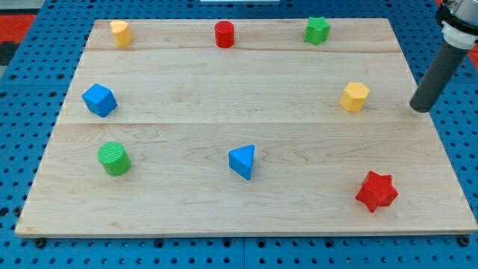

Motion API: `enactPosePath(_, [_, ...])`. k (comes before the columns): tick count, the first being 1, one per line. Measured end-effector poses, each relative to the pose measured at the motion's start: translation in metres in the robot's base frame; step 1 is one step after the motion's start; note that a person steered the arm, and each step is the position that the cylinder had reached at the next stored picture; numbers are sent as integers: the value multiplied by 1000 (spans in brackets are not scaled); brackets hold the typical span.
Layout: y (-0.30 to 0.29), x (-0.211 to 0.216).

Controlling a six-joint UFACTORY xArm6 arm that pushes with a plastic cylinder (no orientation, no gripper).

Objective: Place the green star and red circle at the top right side of the green circle to form a diagonal line

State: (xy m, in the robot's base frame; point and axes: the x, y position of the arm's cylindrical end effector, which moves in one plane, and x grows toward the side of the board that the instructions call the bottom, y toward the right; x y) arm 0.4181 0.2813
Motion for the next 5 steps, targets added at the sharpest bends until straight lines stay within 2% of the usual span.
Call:
enactPosePath(2, [-11, -115])
enactPosePath(3, [-50, -129])
enactPosePath(4, [-122, -97])
enactPosePath(5, [-112, -93])
